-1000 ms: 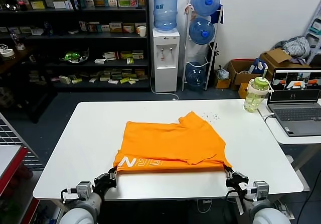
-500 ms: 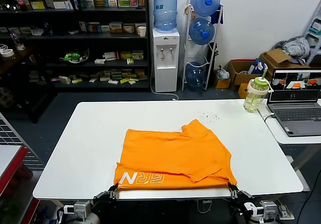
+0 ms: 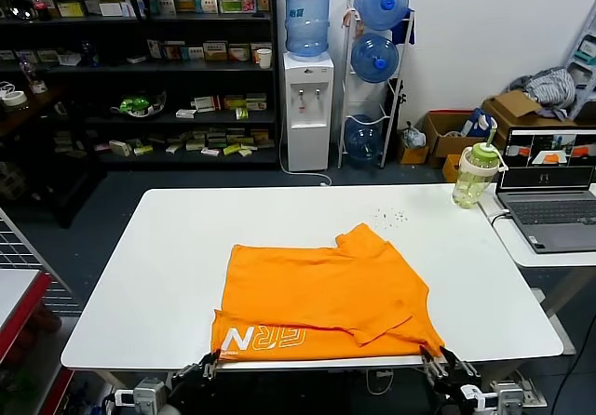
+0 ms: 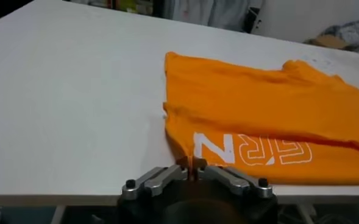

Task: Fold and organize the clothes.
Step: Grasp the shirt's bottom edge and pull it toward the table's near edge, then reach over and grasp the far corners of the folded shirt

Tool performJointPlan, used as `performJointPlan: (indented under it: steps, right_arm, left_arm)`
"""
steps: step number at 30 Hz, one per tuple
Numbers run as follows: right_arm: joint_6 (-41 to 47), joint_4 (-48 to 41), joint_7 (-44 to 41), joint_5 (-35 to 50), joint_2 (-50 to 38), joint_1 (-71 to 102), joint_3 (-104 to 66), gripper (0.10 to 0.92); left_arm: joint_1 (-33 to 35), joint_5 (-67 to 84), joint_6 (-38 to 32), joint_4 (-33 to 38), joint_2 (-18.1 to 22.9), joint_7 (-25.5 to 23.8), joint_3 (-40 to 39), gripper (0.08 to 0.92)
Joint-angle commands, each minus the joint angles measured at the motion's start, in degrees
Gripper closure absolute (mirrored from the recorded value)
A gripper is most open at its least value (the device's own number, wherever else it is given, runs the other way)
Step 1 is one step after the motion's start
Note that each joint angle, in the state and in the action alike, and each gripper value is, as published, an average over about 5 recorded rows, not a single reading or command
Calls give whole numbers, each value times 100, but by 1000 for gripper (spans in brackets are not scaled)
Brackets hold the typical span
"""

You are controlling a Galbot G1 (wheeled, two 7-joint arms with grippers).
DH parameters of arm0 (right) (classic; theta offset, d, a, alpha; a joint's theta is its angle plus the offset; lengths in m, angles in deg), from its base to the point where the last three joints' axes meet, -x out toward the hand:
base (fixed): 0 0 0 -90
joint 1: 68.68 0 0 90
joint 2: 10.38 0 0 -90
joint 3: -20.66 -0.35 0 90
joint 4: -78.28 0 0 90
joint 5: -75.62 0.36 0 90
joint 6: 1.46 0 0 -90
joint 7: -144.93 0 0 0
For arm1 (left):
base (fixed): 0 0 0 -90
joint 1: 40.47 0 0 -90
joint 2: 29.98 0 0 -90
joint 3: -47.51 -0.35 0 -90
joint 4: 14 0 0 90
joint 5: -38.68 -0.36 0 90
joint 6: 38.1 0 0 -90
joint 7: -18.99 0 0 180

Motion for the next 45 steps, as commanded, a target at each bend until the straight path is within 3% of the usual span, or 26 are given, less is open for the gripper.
performJointPlan:
  steps: [1, 5, 9, 22, 32, 45]
  right_arm:
    - [42, 474, 187, -98, -158, 320, -308, 436]
    - [2, 578, 264, -184, -329, -16, -480, 315]
    - [-121, 150, 287, -31, -484, -1214, -210, 225]
    - [-5, -2648, 316, 649, -3, -5196, 1927, 203]
    - [503, -4442, 283, 696, 722, -6821, 3065, 203]
    - [663, -5085, 68, 500, 942, -6853, 3158, 203]
  left_arm:
    - [-110, 71, 72, 266, -108, 13, 198, 815]
    - [-475, 94, 61, 318, -162, 3, 333, 703]
    - [-1295, 107, -5, 65, -123, -83, 335, 581]
    - [-3408, 727, 124, -1677, 101, -281, -261, 218]
    - [-4667, 887, 256, -3320, 522, -581, -1314, 177]
    - [-5090, 638, 288, -4258, 924, -834, -1659, 177]
